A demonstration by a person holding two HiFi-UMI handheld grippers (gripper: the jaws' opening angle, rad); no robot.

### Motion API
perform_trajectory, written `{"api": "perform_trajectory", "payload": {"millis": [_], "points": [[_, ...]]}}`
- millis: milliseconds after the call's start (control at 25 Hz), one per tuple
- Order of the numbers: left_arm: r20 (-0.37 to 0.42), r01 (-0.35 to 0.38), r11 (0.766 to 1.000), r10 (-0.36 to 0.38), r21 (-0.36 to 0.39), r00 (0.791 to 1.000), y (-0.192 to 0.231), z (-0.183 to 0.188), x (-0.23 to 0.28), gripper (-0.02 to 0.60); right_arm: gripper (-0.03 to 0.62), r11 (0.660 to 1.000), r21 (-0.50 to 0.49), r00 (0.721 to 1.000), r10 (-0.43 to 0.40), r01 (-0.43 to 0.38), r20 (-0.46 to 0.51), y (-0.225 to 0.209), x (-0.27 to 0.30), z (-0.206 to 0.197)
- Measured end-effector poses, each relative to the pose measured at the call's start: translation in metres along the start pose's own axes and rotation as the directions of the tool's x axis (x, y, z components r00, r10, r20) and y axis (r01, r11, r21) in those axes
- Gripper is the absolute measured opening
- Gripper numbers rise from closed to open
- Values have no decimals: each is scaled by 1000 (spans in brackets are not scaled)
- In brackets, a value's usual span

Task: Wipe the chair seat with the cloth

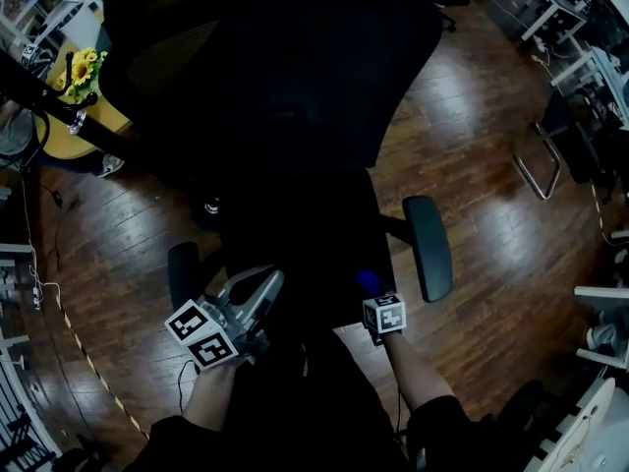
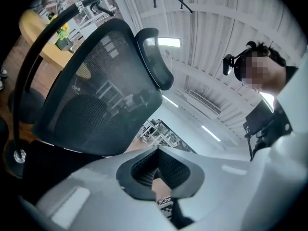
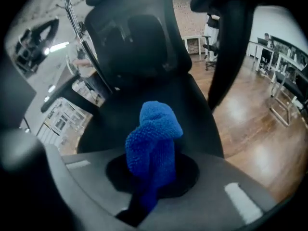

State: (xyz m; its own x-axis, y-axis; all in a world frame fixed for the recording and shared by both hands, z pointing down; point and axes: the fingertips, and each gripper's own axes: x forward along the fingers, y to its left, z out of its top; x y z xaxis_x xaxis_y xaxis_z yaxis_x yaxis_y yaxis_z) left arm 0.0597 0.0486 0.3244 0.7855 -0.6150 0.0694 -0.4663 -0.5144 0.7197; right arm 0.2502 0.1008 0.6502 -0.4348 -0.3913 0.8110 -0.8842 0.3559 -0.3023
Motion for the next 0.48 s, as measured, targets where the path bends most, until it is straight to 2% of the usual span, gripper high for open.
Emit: {"api": "perform_trajectory", "payload": {"millis": [40,80,120,160,200,240,320,400,480], "points": [[5,-3,1000,3,11,1000,-3,6,-3,-9,35,997,12,995,75,-76,72,21,-9,21],[12,-4,1000,4,23,1000,-7,15,-6,-9,35,987,21,975,155,-160,157,44,-22,48],[21,-1,999,1,35,1000,-13,26,-8,-9,35,969,23,940,232,-245,249,68,-40,78],[34,8,999,-9,46,999,-20,39,-9,-9,35,945,15,890,302,-327,342,92,-64,112],[54,24,998,-27,57,998,-31,54,-11,-9,35,914,-6,824,368,-405,431,116,-93,148],[81,49,996,-55,71,995,-43,73,-12,-9,35,879,-46,743,427,-474,514,139,-125,185],[144,107,986,-125,129,982,-71,113,-14,-9,35,807,-180,554,530,-563,643,178,-194,255],[180,158,968,-193,195,964,-109,141,-22,-9,35,744,-327,378,604,-582,701,215,-272,298],[201,212,945,-264,250,943,-153,156,-36,-9,35,690,-450,228,656,-567,719,243,-350,316]]}}
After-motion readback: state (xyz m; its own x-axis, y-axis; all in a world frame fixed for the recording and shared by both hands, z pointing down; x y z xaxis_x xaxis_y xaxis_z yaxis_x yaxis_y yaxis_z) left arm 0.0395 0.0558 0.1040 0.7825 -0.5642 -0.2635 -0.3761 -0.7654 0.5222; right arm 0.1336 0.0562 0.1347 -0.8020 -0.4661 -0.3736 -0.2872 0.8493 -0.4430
